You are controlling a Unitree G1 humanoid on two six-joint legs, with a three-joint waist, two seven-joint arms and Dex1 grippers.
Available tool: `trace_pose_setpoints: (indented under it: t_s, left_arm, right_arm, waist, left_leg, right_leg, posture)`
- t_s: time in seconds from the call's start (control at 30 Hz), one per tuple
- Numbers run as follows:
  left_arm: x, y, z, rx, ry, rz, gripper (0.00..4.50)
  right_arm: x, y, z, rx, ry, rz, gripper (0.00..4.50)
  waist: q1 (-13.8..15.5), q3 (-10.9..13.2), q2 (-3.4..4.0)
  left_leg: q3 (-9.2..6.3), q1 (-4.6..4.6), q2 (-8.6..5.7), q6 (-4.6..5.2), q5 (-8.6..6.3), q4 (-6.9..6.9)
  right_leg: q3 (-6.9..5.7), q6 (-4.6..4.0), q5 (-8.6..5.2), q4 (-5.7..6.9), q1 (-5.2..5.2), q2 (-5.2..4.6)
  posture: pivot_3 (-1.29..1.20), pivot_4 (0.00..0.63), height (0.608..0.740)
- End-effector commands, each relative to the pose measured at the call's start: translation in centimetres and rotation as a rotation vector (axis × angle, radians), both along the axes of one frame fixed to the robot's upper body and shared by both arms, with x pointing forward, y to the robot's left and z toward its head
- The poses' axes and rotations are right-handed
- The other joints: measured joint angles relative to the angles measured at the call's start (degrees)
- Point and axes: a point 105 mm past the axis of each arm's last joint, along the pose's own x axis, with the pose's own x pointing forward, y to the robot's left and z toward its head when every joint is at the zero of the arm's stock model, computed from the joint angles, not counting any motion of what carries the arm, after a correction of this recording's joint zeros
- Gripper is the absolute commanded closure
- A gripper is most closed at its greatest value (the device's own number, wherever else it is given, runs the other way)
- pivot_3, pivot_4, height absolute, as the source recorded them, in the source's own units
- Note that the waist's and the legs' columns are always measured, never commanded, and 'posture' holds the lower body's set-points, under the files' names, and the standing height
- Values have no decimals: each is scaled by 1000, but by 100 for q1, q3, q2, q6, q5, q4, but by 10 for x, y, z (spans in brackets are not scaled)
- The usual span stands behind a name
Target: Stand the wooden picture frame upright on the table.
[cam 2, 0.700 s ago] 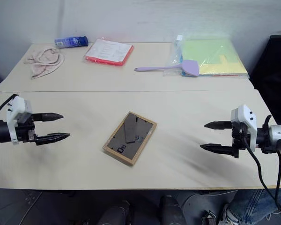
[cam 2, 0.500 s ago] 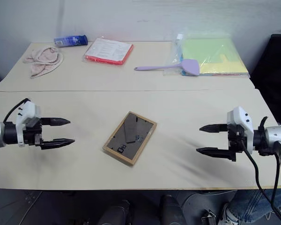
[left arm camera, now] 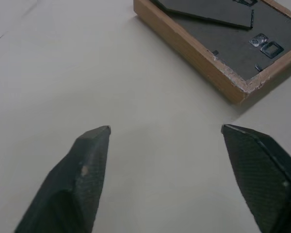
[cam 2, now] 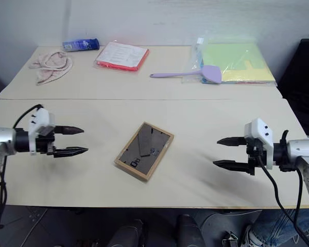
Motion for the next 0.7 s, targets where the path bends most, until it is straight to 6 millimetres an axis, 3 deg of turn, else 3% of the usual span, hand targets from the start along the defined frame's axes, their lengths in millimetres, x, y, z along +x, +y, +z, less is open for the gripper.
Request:
trace_pose_setpoints:
  t_s: [0.03, 0.27, 0.33, 0.53, 0.7]
  left_arm:
    - [14, -15, -11, 73, -26, -72, 1797]
    - [41, -64, -33, 113, -41, -198, 4071]
    - [40, -76, -36, 93, -30, -235, 4487]
    - [16, -112, -38, -41, 124, -332, 4487]
    - [-7, -118, -39, -131, 237, -307, 4487]
  right_arm:
    - [1, 18, -1, -38, -58, 99, 1973]
    - [19, 56, -23, -81, -89, 218, 4437]
    - [24, 65, -27, -80, -104, 232, 4500]
    - [43, 80, -37, -108, -163, 183, 4500]
    - [46, 77, -43, -124, -180, 167, 4500]
  waist:
    - [1, 0, 0]
    - [-4, 1, -3]
    - [-24, 2, -4]
    - [-14, 3, -6]
    - [-9, 4, -8]
  left_leg:
    - [0, -1, 0, 0, 0, 1]
    - [5, -8, -4, 1, 2, 22]
    - [10, -12, -4, 1, 1, 21]
    - [38, -38, -5, 2, 1, 63]
    - [33, -45, -5, 6, -3, 75]
  right_leg:
    - [-2, 1, 0, 0, 0, 2]
    - [-2, 6, 3, 9, -3, 7]
    - [-2, 7, 3, 34, -10, 7]
    - [-3, 8, 4, 86, -54, 6]
    - [34, 8, 4, 90, -55, 4]
  posture:
    - [0, 150, 740]
    - [0, 150, 740]
    - [0, 150, 740]
    - [0, 150, 740]
    - [0, 150, 740]
